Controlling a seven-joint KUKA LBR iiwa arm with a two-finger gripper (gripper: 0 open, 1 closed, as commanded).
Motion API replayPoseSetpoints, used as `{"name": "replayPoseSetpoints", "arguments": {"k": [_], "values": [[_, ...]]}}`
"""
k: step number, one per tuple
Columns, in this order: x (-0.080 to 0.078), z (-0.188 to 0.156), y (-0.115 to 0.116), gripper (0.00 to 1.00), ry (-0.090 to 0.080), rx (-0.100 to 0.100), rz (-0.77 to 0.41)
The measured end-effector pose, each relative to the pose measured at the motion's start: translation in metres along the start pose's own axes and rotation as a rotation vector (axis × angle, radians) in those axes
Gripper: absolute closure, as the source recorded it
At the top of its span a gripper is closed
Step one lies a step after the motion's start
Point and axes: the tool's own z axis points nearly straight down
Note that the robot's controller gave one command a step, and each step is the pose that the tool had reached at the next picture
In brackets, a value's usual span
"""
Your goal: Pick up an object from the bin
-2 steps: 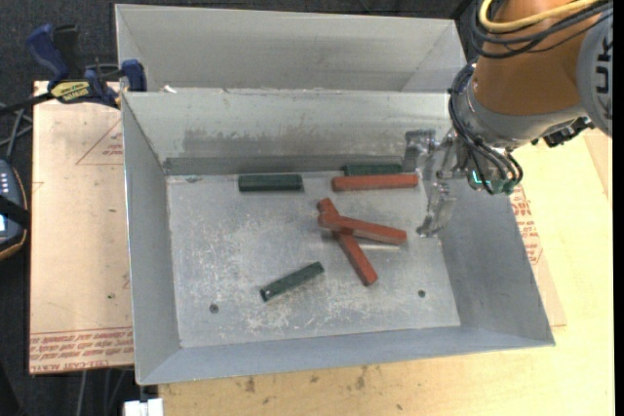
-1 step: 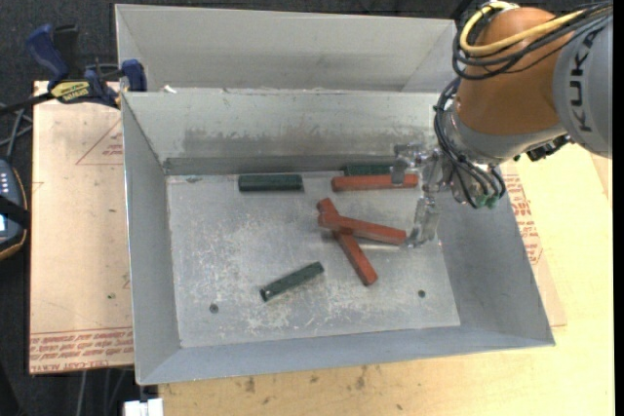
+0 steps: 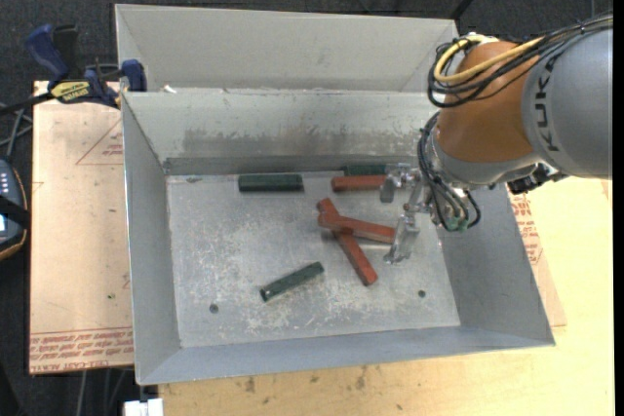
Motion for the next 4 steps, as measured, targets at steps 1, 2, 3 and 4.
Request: {"name": "replayPoseSetpoints", "arguments": {"k": [1, 2, 3, 4], "values": [[-0.006, 0.06, -0.012, 1.0, -0.001, 0.001, -0.204], [-0.005, 0.061, -0.011, 0.0, 0.001, 0.0, -0.205], [-0.005, 0.061, -0.011, 0.0, 0.001, 0.0, -0.205], [-0.07, 0.068, -0.023, 1.0, -0.006, 0.0, -0.246]]}}
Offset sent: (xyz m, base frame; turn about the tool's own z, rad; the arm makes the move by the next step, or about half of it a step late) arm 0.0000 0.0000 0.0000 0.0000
